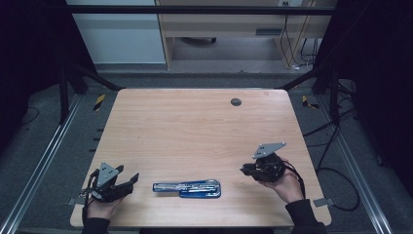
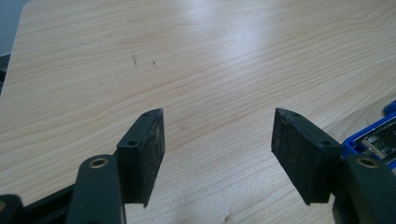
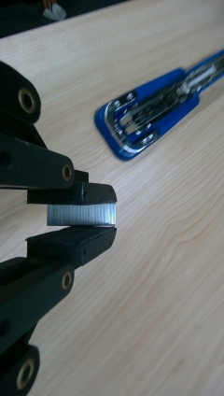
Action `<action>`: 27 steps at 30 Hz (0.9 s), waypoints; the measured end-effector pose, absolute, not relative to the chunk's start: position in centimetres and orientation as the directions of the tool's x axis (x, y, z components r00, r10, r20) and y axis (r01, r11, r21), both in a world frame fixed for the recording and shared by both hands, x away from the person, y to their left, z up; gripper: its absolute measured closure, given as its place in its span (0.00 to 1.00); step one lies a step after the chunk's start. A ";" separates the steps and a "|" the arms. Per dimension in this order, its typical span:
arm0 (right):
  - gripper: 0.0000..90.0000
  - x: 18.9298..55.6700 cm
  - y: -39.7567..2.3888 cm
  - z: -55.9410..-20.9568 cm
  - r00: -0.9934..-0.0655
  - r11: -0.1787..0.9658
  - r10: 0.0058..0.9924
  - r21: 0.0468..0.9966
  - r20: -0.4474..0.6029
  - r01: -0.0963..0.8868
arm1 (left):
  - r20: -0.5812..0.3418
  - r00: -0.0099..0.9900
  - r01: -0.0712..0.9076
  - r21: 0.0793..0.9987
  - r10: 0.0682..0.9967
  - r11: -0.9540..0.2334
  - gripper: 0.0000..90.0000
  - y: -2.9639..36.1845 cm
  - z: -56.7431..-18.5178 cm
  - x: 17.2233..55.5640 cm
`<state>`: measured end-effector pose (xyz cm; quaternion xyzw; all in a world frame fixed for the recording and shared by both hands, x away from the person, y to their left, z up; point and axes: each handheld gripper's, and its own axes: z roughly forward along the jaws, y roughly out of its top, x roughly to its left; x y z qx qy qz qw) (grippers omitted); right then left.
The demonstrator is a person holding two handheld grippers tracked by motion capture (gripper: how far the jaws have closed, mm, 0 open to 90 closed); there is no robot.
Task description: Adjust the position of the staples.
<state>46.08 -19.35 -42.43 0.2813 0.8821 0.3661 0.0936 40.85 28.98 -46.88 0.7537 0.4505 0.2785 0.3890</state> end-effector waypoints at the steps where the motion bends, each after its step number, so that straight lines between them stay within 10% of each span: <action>1: 0.87 46.1 -19.1 -42.2 -0.835 0.575 0.549 0.706 0.042 0.413 | 0.072 0.440 0.464 0.835 0.895 -0.295 0.38 29.0 -46.9 40.9; 27: 0.87 46.1 -13.3 -39.2 -0.972 0.707 0.234 0.682 0.025 0.188 | 0.072 0.448 0.475 0.825 0.891 -0.306 0.38 28.8 -47.0 40.9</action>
